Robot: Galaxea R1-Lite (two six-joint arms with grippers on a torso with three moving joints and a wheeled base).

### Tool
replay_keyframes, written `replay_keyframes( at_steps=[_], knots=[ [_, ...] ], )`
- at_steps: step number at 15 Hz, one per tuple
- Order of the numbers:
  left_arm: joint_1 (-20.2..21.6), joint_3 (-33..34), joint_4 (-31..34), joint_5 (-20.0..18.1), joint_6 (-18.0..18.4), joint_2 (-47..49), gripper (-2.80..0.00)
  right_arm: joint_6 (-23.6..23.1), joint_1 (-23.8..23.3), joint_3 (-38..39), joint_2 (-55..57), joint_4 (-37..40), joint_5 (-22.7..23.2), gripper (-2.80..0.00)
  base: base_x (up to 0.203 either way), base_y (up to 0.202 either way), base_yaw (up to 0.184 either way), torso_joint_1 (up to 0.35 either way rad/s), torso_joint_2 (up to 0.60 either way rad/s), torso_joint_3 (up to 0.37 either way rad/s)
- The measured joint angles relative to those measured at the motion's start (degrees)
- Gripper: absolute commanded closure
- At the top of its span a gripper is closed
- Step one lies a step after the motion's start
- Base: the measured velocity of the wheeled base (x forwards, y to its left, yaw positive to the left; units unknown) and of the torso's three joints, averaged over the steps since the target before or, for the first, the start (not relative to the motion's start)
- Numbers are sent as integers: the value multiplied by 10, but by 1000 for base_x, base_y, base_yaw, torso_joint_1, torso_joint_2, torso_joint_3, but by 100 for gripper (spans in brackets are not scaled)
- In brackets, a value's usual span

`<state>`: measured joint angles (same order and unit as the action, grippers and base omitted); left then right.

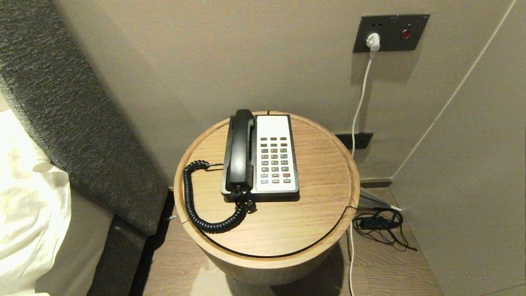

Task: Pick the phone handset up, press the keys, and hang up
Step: Pick up the desk phone handset

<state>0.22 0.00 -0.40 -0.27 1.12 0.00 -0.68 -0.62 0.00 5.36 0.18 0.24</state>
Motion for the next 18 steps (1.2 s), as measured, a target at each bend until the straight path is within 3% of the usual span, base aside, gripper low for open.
replay_keyframes(
  at_steps=[8, 11, 13, 15, 18],
  knots=[
    [0, 0, 1, -3, 5, 0, 0, 0, 0, 0, 0, 0, 0, 0, 0, 0, 0, 0, 0, 0],
    [0, 0, -2, 0, -20, 0, 0, 0, 0, 0, 0, 0, 0, 0, 0, 0, 0, 0, 0, 0],
    [0, -25, 8, -5, -13, 3, 0, 0, 0, 0, 0, 0, 0, 0, 0, 0, 0, 0, 0, 0],
    [0, -119, 55, -35, -14, 35, 0, 0, 0, 0, 0, 0, 0, 0, 0, 0, 0, 0, 0, 0],
    [0, -348, 163, -122, -29, 179, 0, 0, 0, 0, 0, 0, 0, 0, 0, 0, 0, 0, 0, 0]
  ],
)
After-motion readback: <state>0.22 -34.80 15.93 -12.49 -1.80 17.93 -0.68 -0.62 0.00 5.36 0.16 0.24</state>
